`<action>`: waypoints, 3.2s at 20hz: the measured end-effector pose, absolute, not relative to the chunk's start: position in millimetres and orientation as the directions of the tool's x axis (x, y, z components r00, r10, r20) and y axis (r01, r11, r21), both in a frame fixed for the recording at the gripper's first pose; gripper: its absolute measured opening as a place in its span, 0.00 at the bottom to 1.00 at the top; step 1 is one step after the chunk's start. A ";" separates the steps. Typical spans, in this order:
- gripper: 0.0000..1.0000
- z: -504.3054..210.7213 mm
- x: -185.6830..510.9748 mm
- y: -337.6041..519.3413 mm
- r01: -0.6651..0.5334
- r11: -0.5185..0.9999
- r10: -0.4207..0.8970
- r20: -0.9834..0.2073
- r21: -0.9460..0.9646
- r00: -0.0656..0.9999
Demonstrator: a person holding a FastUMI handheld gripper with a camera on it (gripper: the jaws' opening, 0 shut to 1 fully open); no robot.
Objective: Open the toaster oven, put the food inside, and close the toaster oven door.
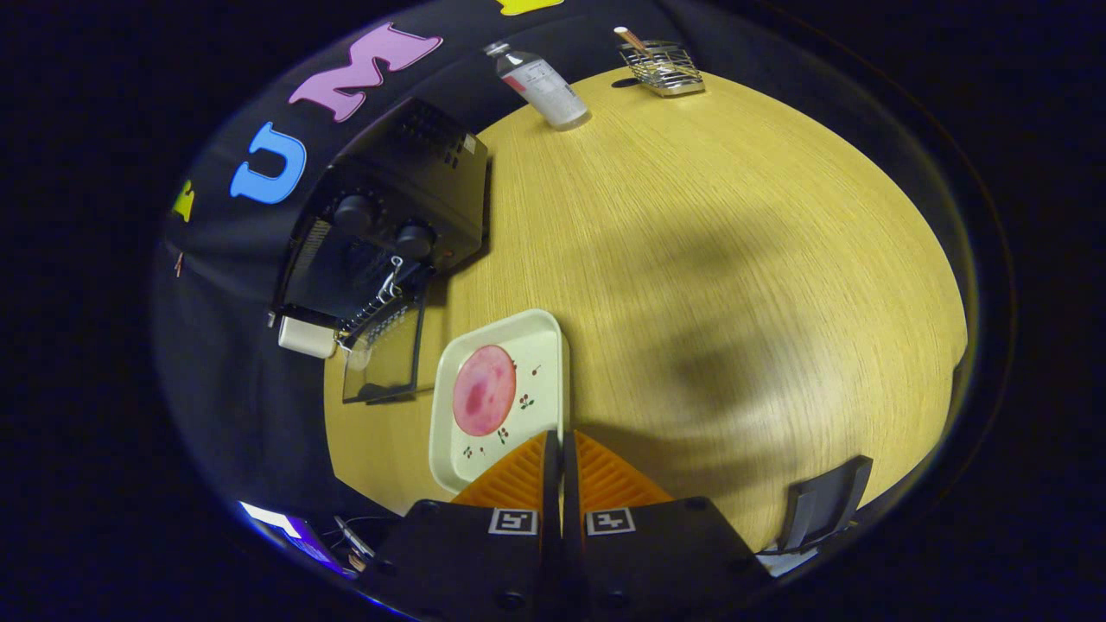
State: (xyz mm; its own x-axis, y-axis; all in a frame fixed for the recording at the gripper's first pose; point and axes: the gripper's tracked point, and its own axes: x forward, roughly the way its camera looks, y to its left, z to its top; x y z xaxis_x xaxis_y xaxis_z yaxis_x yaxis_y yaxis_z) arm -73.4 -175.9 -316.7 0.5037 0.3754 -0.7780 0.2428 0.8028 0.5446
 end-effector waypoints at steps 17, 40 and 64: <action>0.06 -247.1 -80.6 -214.9 0.316 0.768 0.278 -0.734 0.557 0.619; 0.06 -190.2 -70.5 -12.4 0.407 0.654 0.170 -0.648 0.638 0.742; 0.06 -258.2 122.7 47.3 0.531 0.442 -0.049 -0.572 0.723 0.819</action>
State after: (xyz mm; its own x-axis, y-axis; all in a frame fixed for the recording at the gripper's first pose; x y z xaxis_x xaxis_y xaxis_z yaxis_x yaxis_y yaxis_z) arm 122.7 47.3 -258.2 0.8187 -0.0485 -0.5722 0.5314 0.4416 0.7229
